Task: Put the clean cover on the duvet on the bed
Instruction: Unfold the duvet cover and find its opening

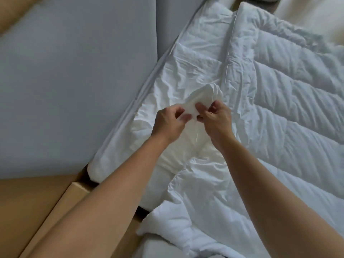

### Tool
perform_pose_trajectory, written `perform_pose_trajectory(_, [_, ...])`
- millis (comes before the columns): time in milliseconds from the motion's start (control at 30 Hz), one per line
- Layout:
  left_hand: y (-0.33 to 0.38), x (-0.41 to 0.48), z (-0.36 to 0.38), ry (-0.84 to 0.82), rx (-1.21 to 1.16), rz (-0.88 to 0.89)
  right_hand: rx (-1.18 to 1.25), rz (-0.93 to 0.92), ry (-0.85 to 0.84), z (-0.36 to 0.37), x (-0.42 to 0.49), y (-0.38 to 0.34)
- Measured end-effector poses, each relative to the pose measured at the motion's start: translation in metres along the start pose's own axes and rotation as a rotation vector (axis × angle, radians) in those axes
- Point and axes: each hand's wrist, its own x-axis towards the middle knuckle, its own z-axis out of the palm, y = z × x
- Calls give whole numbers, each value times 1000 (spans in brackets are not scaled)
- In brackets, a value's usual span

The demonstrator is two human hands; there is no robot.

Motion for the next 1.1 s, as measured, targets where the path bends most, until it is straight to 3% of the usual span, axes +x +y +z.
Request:
perform_pose_trajectory(167, [36,14,-26,143,102,89,57,49,46,-23,-5,-34])
perform_pose_trajectory(267, [52,27,-48,232,99,133,-28,148,149,-30,-3,-40])
perform_pose_trajectory(400, [78,35,-63,212,121,232,-182,218,297,-36,-8,-47])
perform_pose_trajectory(500, [99,36,-71,200,143,317,-508,52,425,-39,-15,-55])
perform_pose_trajectory(567, [115,36,-76,165,170,378,-716,-235,509,-37,-18,-64])
perform_pose_trajectory(633, [131,35,-81,140,210,440,-896,-492,461,-28,-20,-77])
perform_pose_trajectory(700, [147,31,-85,115,242,509,-971,-600,355,-14,-22,-95])
perform_pose_trajectory(867, [162,22,-92,113,315,587,-755,-604,212,-6,-16,-140])
perform_pose_trajectory(1100, [140,7,-80,208,402,381,-728,-605,59,-26,-24,-151])
